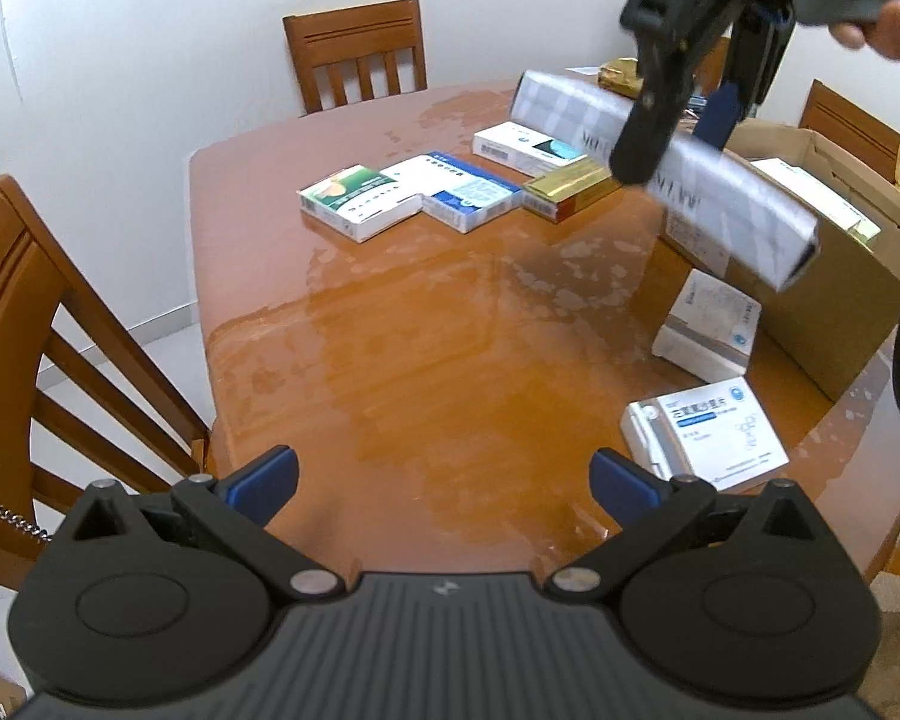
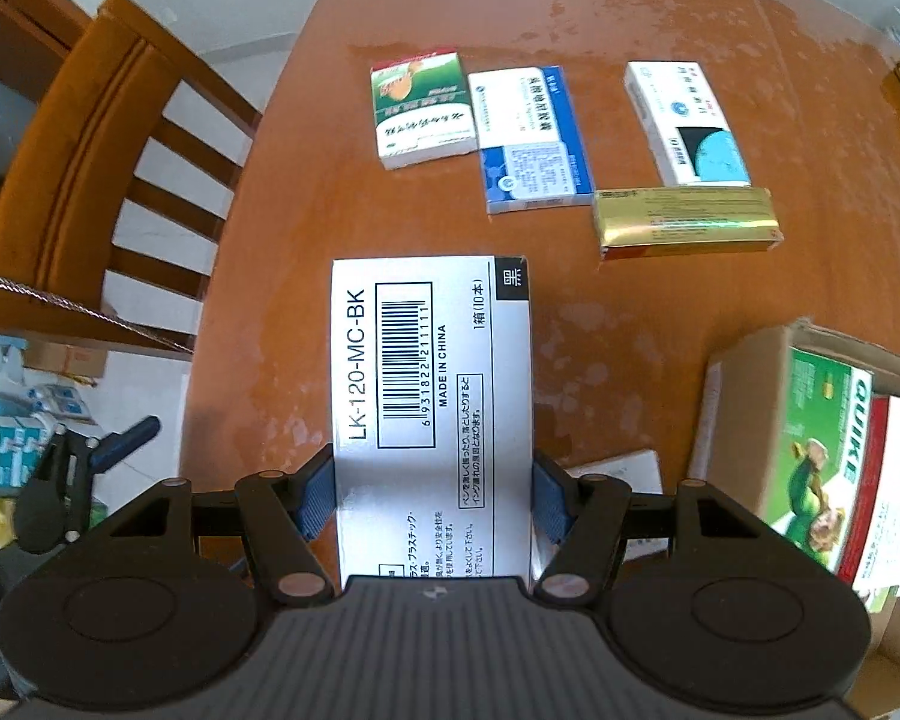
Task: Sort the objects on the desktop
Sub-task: 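Carry the LANKE box with the right gripper over the cardboard box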
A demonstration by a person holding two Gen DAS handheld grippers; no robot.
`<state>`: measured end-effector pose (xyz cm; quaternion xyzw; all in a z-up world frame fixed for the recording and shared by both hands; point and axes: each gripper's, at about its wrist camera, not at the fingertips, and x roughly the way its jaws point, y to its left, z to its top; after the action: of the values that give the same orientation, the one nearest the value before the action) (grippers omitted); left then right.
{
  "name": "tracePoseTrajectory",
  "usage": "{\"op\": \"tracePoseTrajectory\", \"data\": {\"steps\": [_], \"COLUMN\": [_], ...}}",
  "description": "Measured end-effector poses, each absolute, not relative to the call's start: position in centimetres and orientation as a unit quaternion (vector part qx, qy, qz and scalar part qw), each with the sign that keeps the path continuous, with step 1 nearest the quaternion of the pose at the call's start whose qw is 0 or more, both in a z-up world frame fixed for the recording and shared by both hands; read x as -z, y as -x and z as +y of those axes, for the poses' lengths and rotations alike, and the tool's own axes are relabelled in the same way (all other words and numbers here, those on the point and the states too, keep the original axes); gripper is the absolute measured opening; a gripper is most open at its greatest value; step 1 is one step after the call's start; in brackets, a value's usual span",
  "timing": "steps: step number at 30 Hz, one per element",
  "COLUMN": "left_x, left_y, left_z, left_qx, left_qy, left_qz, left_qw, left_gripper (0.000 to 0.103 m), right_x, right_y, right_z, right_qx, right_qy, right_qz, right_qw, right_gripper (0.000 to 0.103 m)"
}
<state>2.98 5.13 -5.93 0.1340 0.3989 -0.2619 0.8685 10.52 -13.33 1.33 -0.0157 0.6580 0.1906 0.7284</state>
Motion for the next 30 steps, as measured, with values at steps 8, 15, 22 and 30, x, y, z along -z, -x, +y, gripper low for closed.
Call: {"op": "tracePoseTrajectory", "data": {"steps": [8,15,22,30], "left_x": [5.4,5.0,5.0,4.9], "left_y": [-2.7,-2.8,-2.8,-2.6], "left_z": [3.1,1.0,-0.9,-2.5], "left_qx": [0.269,0.279,0.284,0.279], "left_qy": [-0.141,-0.148,-0.153,-0.157], "left_qz": [0.394,0.389,0.388,0.392], "left_qw": [0.867,0.865,0.863,0.862], "left_gripper": [0.103,0.103,0.103,0.103], "right_x": [-3.7,-4.5,-4.9,-5.1], "right_y": [-10.0,-9.7,-9.5,-10.2], "right_z": [-18.3,-22.1,-26.6,-32.7], "right_qx": [-0.174,-0.155,-0.133,-0.097], "right_qy": [-0.007,-0.02,-0.031,-0.036], "right_qz": [0.643,0.641,0.642,0.644], "right_qw": [0.746,0.751,0.755,0.758], "right_gripper": [0.069,0.069,0.069,0.069]}}
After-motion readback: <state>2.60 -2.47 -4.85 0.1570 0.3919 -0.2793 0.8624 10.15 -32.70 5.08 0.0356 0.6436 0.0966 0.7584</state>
